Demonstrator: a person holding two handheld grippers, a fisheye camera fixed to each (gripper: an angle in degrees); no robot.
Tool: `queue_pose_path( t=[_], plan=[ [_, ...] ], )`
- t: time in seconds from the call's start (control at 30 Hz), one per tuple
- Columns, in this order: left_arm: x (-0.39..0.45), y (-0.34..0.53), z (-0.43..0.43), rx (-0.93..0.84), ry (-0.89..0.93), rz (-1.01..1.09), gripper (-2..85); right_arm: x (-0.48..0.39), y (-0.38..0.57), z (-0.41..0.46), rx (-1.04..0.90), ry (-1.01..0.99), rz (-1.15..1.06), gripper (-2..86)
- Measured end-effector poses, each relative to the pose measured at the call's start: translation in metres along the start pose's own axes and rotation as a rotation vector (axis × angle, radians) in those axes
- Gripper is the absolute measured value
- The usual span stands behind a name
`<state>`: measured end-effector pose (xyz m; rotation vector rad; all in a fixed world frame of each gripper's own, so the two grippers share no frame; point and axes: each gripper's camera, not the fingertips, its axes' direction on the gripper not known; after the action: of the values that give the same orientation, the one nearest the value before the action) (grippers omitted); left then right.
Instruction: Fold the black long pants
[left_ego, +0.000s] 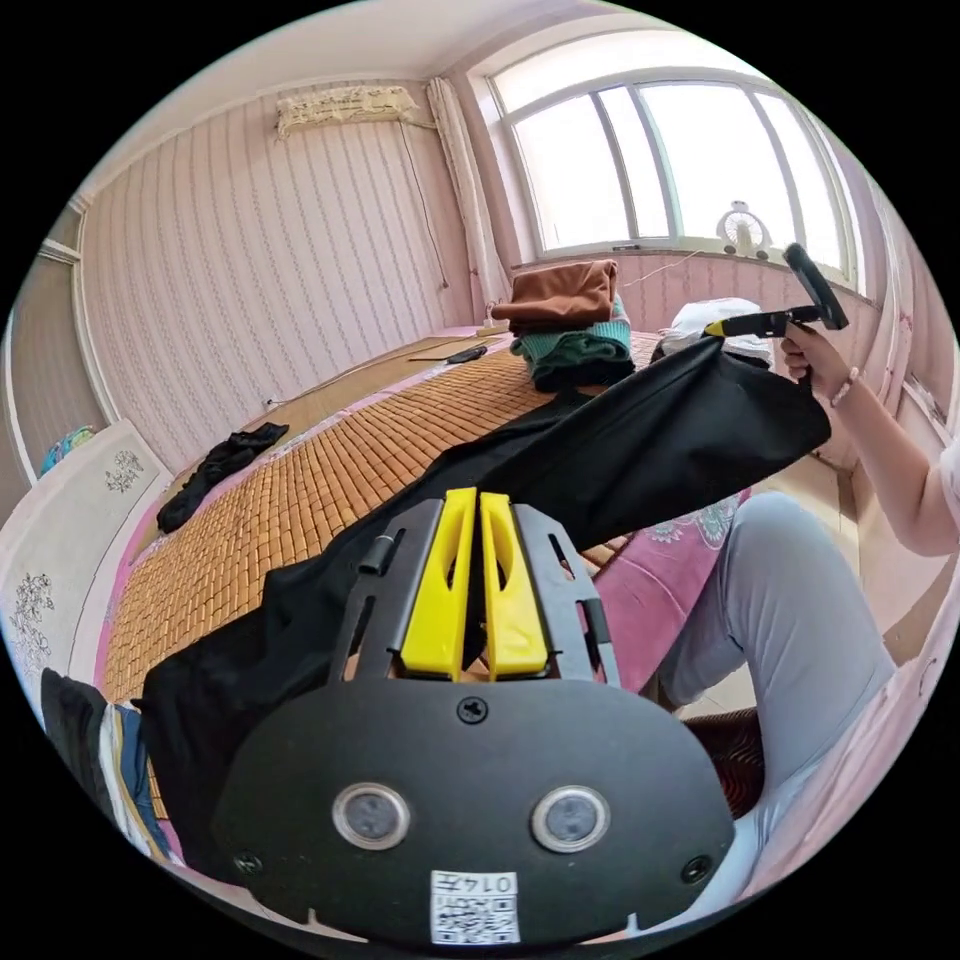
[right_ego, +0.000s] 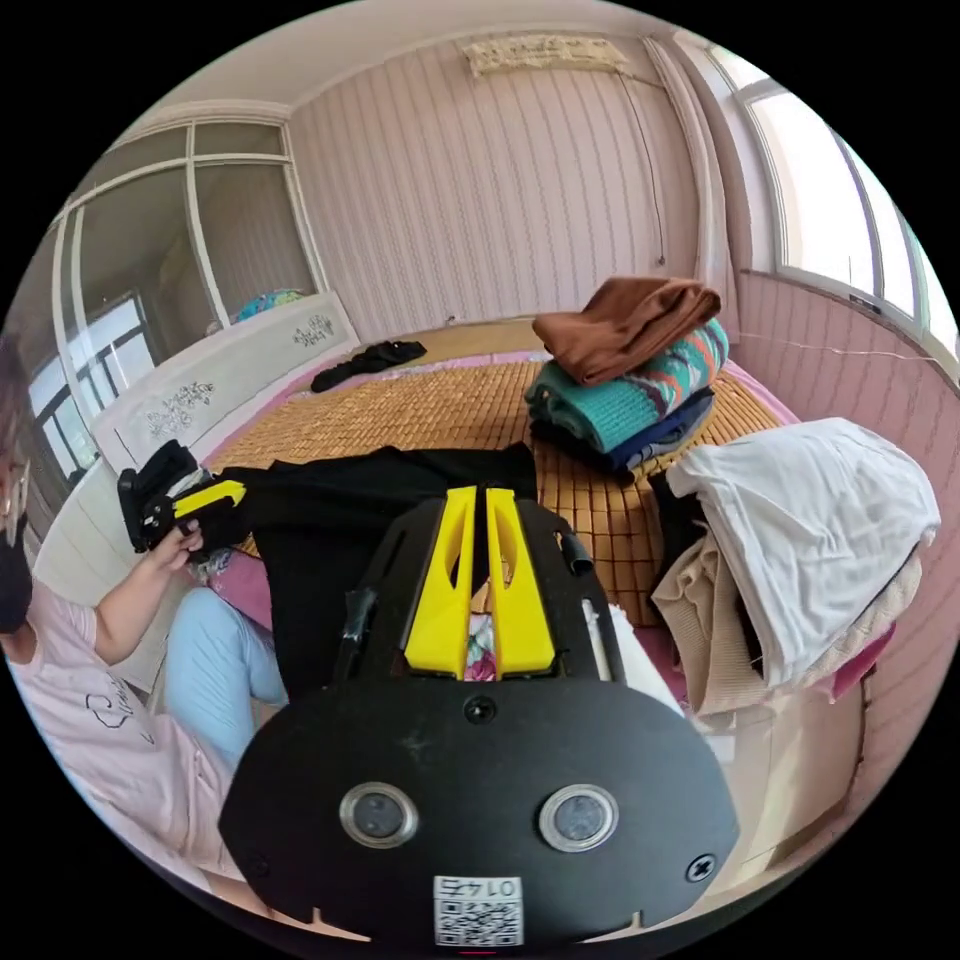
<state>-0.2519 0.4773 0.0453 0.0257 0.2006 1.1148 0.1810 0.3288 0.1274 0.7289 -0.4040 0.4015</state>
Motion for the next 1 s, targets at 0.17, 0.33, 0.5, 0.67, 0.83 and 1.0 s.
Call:
queue_pose_path(
  t=[0.17,0.33,0.5,0.67,0.83,1.0],
  plan=[
    [-0.021,0.014,0.047,-0.12,0.087,-0.141,4.0,0.057,0.003,0.08,-0.145,0.046,0.195,3.1],
    [-0.03,0.032,0.02,-0.109,0.086,-0.117,5.0,0.064,0.037,0.052,-0.086,0.023,0.247,5.9],
    [-0.024,0.05,0.023,-0.211,0.033,-0.019,7.0,0.06,0.098,0.021,-0.081,-0.043,0.338,7.0],
    [-0.019,0.045,0.044,-0.243,0.062,-0.018,7.6,0.048,0.095,0.012,-0.085,0.016,0.286,6.6],
    [-0.009,0.052,0.056,-0.27,0.045,0.001,2.1,0.064,0.039,0.037,-0.087,-0.012,0.258,8.7],
    [-0.008,0.054,0.042,-0.227,0.014,0.025,-0.8,0.084,0.006,0.083,-0.169,-0.016,0.268,7.6]
  ],
)
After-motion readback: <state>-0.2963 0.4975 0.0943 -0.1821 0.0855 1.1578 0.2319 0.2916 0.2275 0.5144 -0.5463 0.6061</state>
